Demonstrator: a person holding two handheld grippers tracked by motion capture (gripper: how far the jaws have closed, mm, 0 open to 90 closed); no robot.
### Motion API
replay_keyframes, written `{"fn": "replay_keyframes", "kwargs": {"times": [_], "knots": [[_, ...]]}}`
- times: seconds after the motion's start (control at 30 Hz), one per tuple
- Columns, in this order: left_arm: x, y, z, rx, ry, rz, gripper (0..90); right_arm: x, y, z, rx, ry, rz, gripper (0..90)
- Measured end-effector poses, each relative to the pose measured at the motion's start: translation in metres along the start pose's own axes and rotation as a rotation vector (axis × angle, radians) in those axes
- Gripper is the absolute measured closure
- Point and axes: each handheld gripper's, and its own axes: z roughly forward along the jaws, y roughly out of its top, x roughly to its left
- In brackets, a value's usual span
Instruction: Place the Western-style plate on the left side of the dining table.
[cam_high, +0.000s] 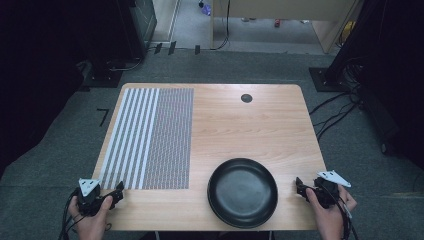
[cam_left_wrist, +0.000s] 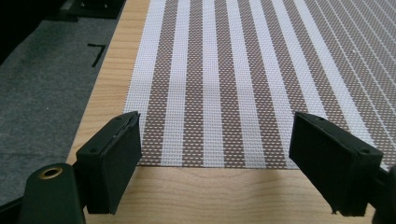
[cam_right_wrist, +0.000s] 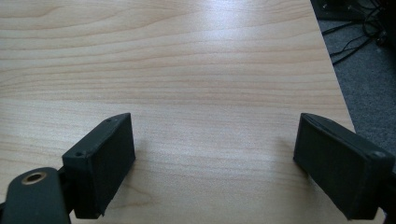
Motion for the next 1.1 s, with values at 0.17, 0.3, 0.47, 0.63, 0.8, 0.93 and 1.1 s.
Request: {"fn": "replay_keyframes", "kwargs": {"times": [0.17,0.3,0.47,0.63,0.8,0.93,1.1], "knots": [[-0.002,0.002,-0.002,-0.009,-0.022,-0.036,16.8,0.000,0.000,0.000,0.000,0.000,0.000,12.0],[-0.010,0.009,-0.008,-0.034,-0.022,-0.031,16.8,0.000,0.000,0.000,0.000,0.000,0.000,12.0],[-0.023,0.019,-0.014,-0.053,-0.060,-0.023,16.9,0.000,0.000,0.000,0.000,0.000,0.000,12.0],[-0.044,0.029,-0.022,-0.076,-0.130,-0.012,17.5,0.000,0.000,0.000,-0.001,0.001,-0.002,12.0],[-0.062,0.036,-0.024,-0.089,-0.165,0.013,17.5,0.000,0.000,0.000,0.000,0.000,0.000,12.0],[-0.079,0.043,-0.023,-0.088,-0.197,0.023,17.5,0.000,0.000,0.000,0.000,0.000,0.000,12.0],[-0.101,0.054,-0.021,-0.100,-0.231,0.045,17.5,0.000,0.000,0.000,0.000,0.000,0.000,12.0]]}}
